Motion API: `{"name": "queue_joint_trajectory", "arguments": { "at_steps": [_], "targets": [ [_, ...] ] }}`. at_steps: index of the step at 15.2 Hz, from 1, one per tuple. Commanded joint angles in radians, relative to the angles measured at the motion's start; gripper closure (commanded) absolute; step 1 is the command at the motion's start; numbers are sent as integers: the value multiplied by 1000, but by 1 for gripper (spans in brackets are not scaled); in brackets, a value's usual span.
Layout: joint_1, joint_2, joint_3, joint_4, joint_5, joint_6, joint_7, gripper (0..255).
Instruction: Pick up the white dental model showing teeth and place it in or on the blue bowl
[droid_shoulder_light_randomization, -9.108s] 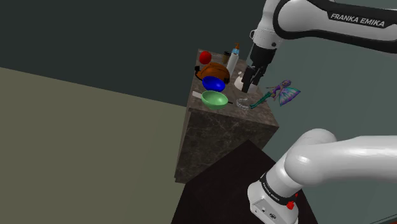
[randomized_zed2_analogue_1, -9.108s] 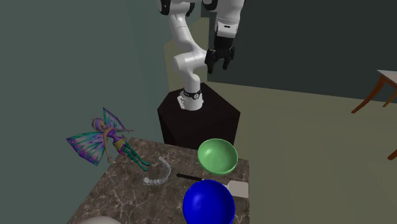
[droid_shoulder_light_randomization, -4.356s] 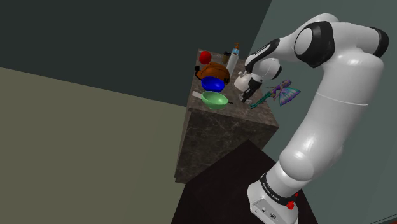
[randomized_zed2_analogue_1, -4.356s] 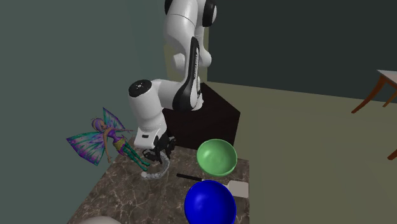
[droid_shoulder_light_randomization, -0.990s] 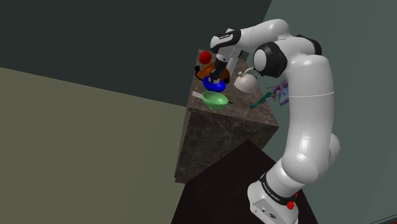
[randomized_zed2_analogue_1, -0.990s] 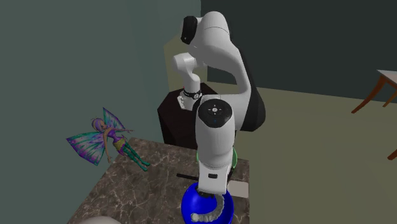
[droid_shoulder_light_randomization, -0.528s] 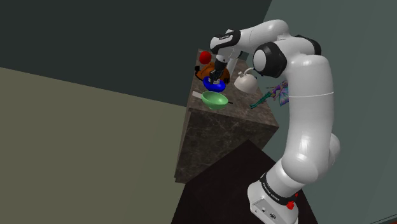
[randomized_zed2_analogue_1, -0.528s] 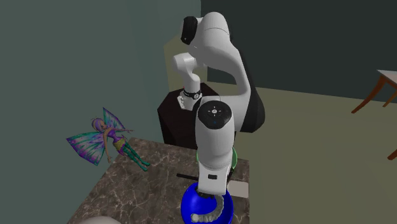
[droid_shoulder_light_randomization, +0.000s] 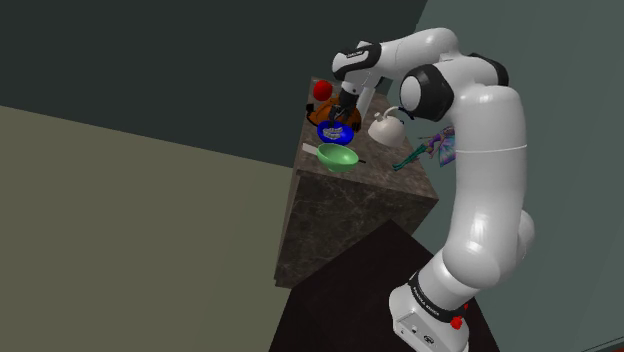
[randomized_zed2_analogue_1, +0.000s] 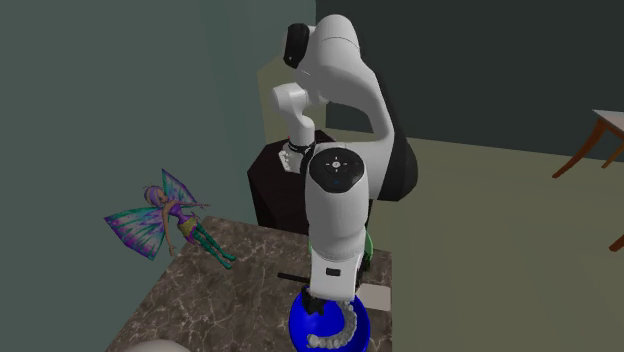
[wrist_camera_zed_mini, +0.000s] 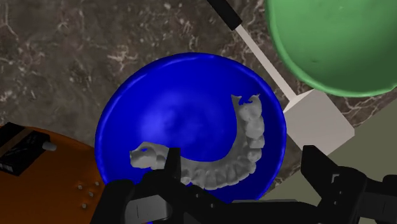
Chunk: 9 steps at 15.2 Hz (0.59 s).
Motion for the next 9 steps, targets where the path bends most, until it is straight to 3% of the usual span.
{"name": "queue_joint_trajectory", "arguments": {
  "at_steps": [1, 9],
  "targets": [
    [2, -23, -7, 20, -12, -42, 9, 0],
    [1, -32, -10, 33, -16, -63, 12, 0]
  ]
}}
